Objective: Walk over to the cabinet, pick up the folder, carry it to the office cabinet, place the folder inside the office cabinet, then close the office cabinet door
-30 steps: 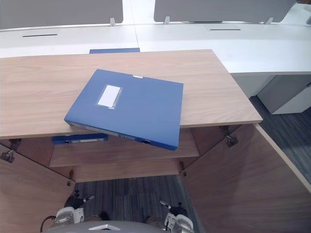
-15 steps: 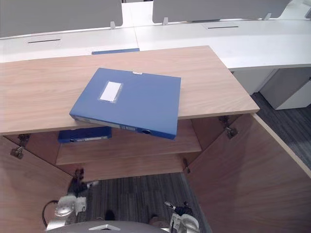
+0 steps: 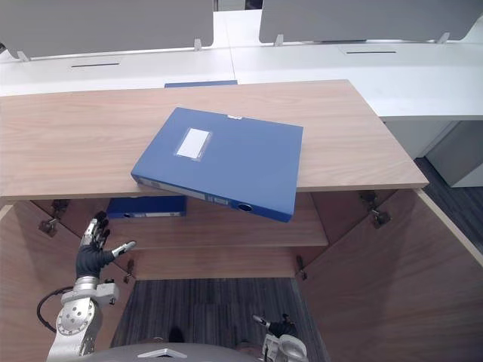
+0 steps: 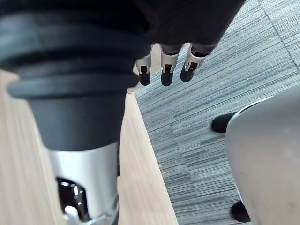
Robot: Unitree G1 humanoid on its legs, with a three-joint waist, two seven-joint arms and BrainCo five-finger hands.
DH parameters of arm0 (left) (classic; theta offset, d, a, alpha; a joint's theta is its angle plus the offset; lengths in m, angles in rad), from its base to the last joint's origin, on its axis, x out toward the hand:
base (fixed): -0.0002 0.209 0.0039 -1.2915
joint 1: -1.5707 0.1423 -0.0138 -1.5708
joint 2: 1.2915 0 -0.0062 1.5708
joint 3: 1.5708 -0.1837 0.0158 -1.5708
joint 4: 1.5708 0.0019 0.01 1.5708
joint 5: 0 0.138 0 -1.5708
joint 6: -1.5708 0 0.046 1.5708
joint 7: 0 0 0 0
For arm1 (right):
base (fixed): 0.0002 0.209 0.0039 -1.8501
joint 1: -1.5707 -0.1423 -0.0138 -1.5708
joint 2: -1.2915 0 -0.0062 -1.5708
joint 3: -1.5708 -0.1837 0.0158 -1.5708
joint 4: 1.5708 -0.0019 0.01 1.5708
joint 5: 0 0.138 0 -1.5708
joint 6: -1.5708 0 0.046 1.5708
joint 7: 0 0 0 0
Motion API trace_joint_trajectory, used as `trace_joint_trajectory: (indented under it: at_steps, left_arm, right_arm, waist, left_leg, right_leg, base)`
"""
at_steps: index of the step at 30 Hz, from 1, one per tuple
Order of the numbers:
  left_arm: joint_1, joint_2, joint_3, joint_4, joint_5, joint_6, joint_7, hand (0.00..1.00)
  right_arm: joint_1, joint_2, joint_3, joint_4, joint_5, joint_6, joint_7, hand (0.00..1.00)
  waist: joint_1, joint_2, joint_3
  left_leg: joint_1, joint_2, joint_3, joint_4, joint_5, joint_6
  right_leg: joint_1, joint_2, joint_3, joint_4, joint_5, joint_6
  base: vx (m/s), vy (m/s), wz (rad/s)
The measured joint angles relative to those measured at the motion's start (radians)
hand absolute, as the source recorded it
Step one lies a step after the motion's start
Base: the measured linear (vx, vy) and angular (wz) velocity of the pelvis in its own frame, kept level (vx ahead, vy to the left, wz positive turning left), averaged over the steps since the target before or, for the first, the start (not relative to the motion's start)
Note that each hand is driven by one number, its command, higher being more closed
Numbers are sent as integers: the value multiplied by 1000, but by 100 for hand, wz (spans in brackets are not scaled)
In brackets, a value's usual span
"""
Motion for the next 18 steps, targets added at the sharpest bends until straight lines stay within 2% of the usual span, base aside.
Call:
trace_joint_trajectory:
  at_steps: [13,18]
  left_arm:
    - [44,-3,-22,-277,-12,-49,21,0]
    - [21,25,-36,-306,72,-55,52,0]
  right_arm:
    - [19,-2,29,7,0,-16,-1,0]
    - [15,-16,57,21,0,-19,0,0]
  waist:
    - [7,-9,-26]
    - [1,-8,-33]
  left_leg:
    - [21,6,-8,-5,1,0]
    - [32,5,-4,-5,1,1]
  right_leg:
    - [23,2,-1,8,-1,-2]
    - [30,2,7,8,1,1]
  base:
    - [-16,-6,2]
    - [-25,4,-3]
